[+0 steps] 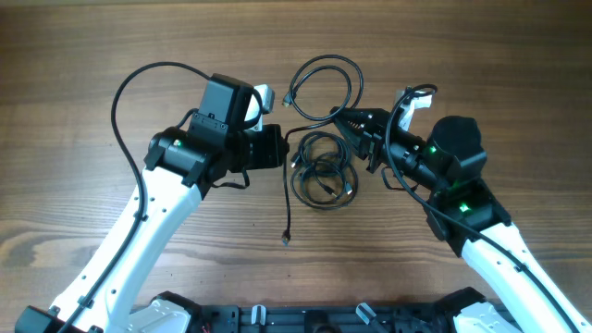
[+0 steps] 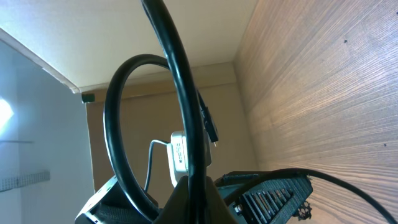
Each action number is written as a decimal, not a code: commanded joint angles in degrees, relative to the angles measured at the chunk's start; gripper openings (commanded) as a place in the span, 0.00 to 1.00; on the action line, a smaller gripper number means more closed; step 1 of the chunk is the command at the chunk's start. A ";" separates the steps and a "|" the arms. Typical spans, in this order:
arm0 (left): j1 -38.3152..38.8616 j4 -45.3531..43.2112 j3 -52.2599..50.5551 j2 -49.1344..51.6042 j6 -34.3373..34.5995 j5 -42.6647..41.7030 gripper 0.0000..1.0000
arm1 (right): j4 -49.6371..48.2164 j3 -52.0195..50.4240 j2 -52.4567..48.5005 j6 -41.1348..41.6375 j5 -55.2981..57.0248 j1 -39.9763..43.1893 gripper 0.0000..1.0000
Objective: Untangle cables
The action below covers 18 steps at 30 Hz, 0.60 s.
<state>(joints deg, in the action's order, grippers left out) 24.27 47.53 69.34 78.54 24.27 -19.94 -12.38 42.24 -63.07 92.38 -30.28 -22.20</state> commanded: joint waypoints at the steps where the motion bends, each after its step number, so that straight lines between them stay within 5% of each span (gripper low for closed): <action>1: 0.04 -0.22 0.00 0.28 -0.31 0.81 0.24 | -0.13 0.28 -0.37 1.53 -1.75 -0.15 0.04; 2: 0.04 -0.24 0.00 0.28 -0.31 2.10 0.55 | 0.00 0.28 -0.37 2.49 -2.62 -0.15 0.04; 7: 0.00 -1.95 0.00 0.28 -6.34 3.98 0.63 | 1.97 0.28 -0.37 5.35 -3.69 -0.15 0.04; 10: 0.00 -3.67 0.00 0.28 -9.68 3.93 0.61 | 2.56 0.28 -0.37 5.33 -5.20 -0.15 0.04; 13: 0.00 -4.59 0.00 0.28 -15.67 -2.47 0.40 | 2.58 0.28 -0.37 6.99 -5.92 -0.15 0.04; 18: 0.00 -4.72 0.00 0.28 -18.10 -5.77 0.31 | 2.54 0.28 -0.37 8.33 -7.85 -0.15 0.04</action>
<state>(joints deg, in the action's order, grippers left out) 24.27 43.22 69.34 78.54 8.45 -23.18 -9.78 42.24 -63.07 99.46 -34.74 -22.20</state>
